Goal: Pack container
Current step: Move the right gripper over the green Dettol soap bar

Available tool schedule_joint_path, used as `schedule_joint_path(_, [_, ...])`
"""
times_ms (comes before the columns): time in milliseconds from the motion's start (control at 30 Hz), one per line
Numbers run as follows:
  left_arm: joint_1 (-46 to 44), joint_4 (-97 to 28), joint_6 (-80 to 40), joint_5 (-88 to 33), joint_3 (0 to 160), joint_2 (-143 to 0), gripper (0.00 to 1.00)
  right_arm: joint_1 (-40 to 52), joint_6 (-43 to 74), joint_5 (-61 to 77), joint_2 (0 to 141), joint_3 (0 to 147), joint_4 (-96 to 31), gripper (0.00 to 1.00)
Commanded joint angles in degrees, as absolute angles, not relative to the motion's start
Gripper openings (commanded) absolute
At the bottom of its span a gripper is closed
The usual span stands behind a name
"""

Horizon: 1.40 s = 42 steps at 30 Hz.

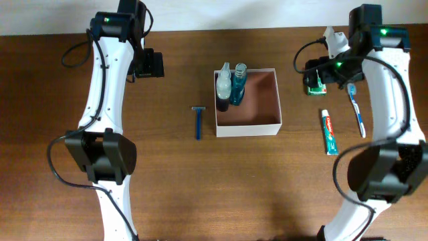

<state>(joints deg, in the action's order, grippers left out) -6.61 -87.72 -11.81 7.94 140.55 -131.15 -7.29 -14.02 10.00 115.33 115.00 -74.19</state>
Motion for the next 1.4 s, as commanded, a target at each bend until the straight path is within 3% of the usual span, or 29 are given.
schedule_joint_path(0, [-6.33,-87.53,-12.38,8.38,140.29,-131.24,0.99,-9.26,-14.41,9.85,119.33,116.16,-72.36,0.99])
schedule_joint_path(733, [-6.33,-87.44,-12.38,7.29,140.29,-131.24,0.99,-11.53,-10.26,10.70,125.32,117.40,-65.65,0.99])
schedule_joint_path(933, [-6.33,-86.28,-12.40,7.29,140.29,-131.24,0.99,-10.09,-11.88,8.19,125.43,125.12,-64.62,0.99])
schedule_joint_path(1367, [-6.33,-86.00,-12.38,7.29,140.29,-131.24,0.99,-6.48,-12.19,2.50,132.68,125.27,-63.13,0.99])
